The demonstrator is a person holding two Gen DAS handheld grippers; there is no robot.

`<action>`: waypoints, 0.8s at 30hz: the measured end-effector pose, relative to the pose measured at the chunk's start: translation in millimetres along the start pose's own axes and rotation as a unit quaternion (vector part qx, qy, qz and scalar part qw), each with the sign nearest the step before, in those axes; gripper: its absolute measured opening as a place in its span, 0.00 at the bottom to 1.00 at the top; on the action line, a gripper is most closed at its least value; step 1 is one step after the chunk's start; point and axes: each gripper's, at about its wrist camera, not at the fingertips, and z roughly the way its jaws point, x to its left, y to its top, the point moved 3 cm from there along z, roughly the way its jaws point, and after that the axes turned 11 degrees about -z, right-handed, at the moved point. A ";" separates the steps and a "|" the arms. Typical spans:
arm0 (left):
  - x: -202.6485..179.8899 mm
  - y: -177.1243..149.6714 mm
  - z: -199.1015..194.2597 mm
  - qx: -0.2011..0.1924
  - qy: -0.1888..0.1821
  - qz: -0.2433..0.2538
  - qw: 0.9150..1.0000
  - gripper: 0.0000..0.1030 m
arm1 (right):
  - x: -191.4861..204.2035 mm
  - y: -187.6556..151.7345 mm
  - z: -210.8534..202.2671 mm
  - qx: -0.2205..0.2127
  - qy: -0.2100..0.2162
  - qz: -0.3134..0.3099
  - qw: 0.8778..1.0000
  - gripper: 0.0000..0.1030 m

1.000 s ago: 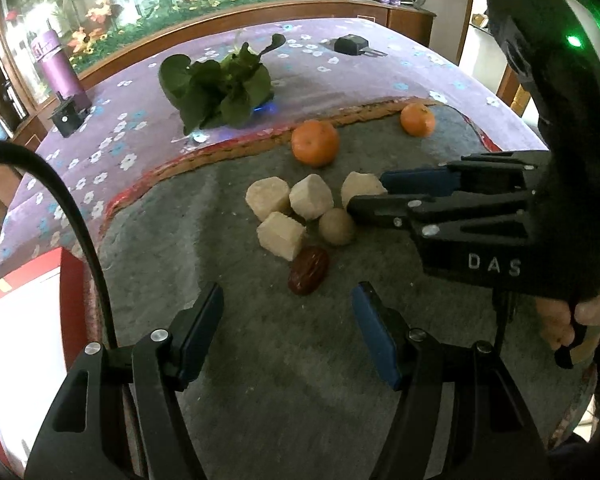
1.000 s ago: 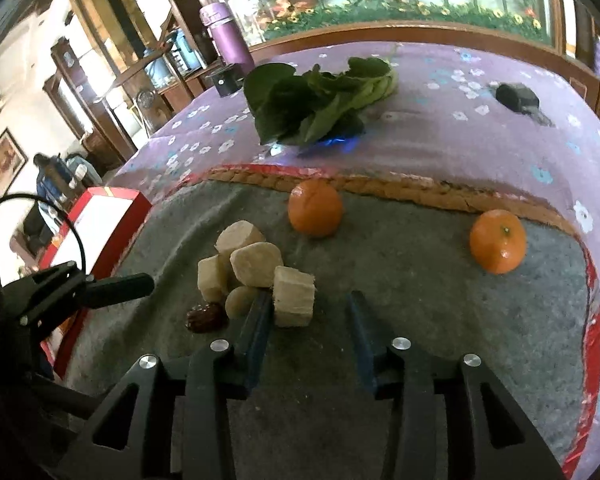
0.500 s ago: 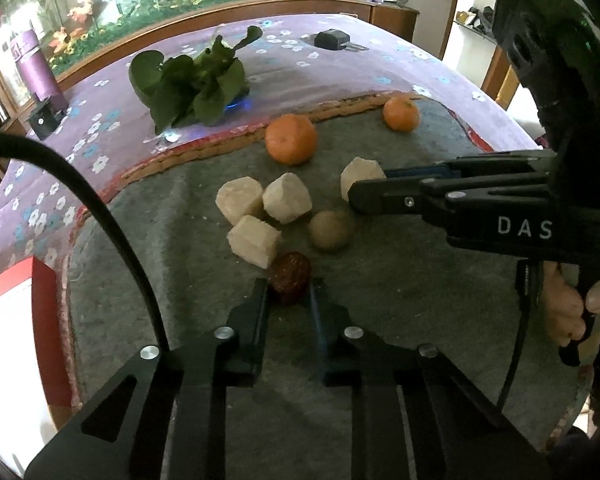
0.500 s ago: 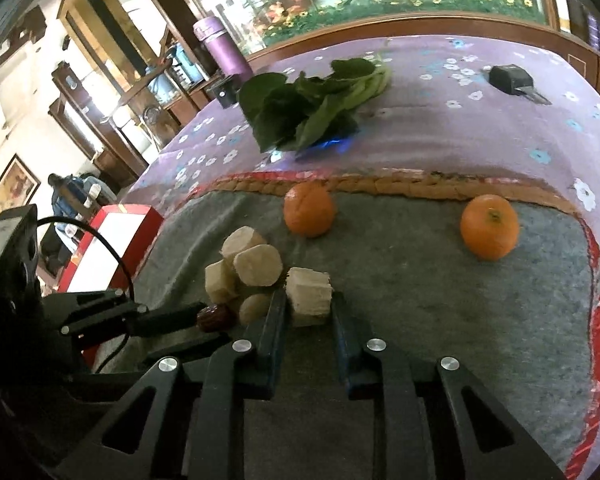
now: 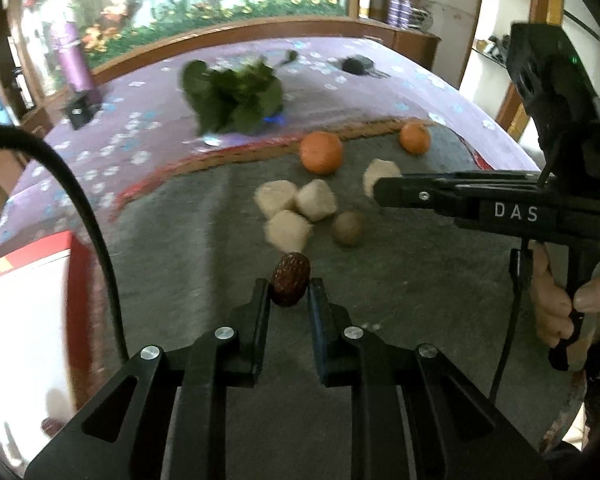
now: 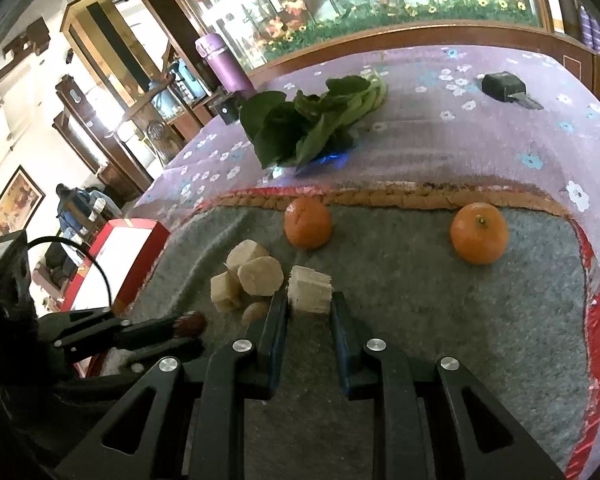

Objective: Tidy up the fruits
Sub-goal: 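Grasp a white cube with right tool while left tool grasps a red date, then carry the white cube and red date over the white tray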

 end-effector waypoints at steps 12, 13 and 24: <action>72.2 -6.7 -62.5 -0.079 0.074 -0.048 0.993 0.16 | 80.5 16.6 6.7 -0.002 0.038 -0.046 0.998 0.18; 78.1 -8.0 -65.4 -0.083 0.080 -0.051 0.992 0.16 | 92.9 19.6 10.0 -0.002 0.047 -0.053 0.997 0.18; 153.3 -25.6 -85.9 -0.103 0.136 -0.110 0.979 0.16 | 196.9 37.0 52.2 0.012 0.104 -0.101 0.989 0.18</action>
